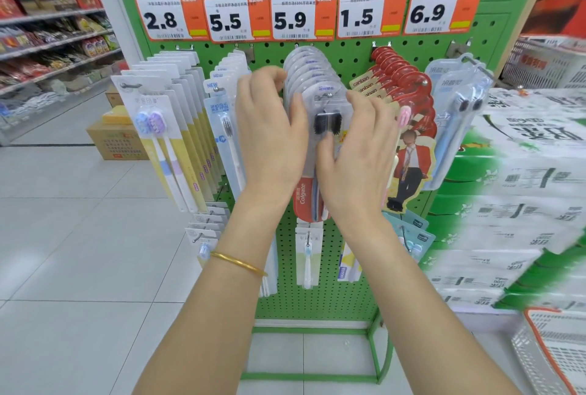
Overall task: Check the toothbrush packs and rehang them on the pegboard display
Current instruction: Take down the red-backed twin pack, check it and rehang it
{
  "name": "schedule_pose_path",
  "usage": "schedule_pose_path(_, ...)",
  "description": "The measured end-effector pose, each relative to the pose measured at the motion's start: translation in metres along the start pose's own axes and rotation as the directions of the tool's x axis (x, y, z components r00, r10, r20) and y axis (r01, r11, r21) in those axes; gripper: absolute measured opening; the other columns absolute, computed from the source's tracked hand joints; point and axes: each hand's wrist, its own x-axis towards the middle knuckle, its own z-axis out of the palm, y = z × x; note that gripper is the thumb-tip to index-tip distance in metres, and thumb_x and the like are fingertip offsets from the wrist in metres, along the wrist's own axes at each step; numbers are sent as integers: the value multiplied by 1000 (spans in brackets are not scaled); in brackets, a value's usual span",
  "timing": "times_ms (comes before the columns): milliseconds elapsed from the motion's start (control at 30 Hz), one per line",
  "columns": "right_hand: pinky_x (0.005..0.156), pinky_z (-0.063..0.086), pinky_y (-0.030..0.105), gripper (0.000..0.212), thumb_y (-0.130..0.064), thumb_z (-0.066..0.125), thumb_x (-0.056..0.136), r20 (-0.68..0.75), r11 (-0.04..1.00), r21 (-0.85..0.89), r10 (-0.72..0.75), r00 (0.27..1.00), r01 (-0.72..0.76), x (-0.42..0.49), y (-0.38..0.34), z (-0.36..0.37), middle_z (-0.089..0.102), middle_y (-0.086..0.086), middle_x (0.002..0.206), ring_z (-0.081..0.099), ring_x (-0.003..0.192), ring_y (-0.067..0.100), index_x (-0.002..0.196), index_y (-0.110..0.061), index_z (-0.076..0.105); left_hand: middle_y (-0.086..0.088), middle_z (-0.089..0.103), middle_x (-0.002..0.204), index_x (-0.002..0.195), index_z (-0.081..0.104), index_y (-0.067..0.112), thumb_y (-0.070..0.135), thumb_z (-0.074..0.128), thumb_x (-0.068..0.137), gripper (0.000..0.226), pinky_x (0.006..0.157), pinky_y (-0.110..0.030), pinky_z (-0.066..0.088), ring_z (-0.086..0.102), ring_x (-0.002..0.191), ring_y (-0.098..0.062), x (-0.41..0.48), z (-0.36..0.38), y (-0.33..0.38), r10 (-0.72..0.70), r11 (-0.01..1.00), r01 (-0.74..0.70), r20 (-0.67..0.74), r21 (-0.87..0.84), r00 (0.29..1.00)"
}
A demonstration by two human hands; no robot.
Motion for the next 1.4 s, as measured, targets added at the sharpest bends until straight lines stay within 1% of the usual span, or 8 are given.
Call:
schedule_pose_path(100,85,32,35,39,-9,54,80,4,998,4,-55,998,55,12,-5,0,55,17,116,51,103,33,119,-3,58,-3,53,108,111,61,7,4,44,91,27,86,-23,39,52,102,-18,40,-1,6,62,992,-69,62,107,996)
schedule_pose_path(200,82,32,34,33,-11,54,81,-1,998,0,-70,998,70,22,-8,3,58,15,110,54,98,33,114,-6,62,-9,59,118,112,66,11,5,43,93,31,90,-31,42,54,111,-23,83,9,-3,28,946,-102,239,307,971)
schedule_pose_path(300,80,36,37,27,-14,54,84,8,997,17,-74,997,74,27,-9,7,58,13,106,54,95,32,109,-8,63,-10,64,117,110,69,11,7,48,92,28,89,-39,48,58,109,-28,108,23,-11,-16,890,-170,401,424,916)
schedule_pose_path(533,72,35,35,16,-11,57,85,-1,995,29,-92,996,92,33,-8,15,56,11,96,51,85,29,99,-8,64,-6,69,105,99,72,13,18,59,91,16,80,-38,52,62,96,-26,127,44,-16,-77,881,-175,498,439,864)
schedule_pose_path(633,73,36,35,15,-11,57,85,-2,996,35,-86,996,86,34,-7,16,56,10,95,51,86,28,98,-9,64,-4,69,104,96,72,15,20,62,90,13,82,-39,53,62,94,-25,129,47,-19,-117,884,-160,540,438,834)
schedule_pose_path(967,68,39,39,16,-4,58,82,-27,994,26,-104,994,105,33,-8,19,57,13,93,52,83,31,96,-7,65,-7,66,100,90,68,12,18,59,89,11,83,-47,52,59,98,-29,128,45,-21,-119,860,-165,505,482,855)
schedule_pose_path(1167,68,40,39,17,-3,58,82,-33,995,14,-93,995,94,33,-9,19,58,12,95,53,84,31,97,-8,65,-10,64,109,106,60,12,20,52,95,16,87,-42,40,53,109,-32,127,38,-23,-108,795,-217,484,566,868)
schedule_pose_path(1400,71,35,35,19,-9,52,83,-46,995,3,-97,994,98,31,-10,18,57,12,95,53,85,31,96,-8,65,-9,65,102,102,60,14,14,55,93,10,89,-39,34,55,105,-32,113,28,-24,-45,718,-282,446,637,894)
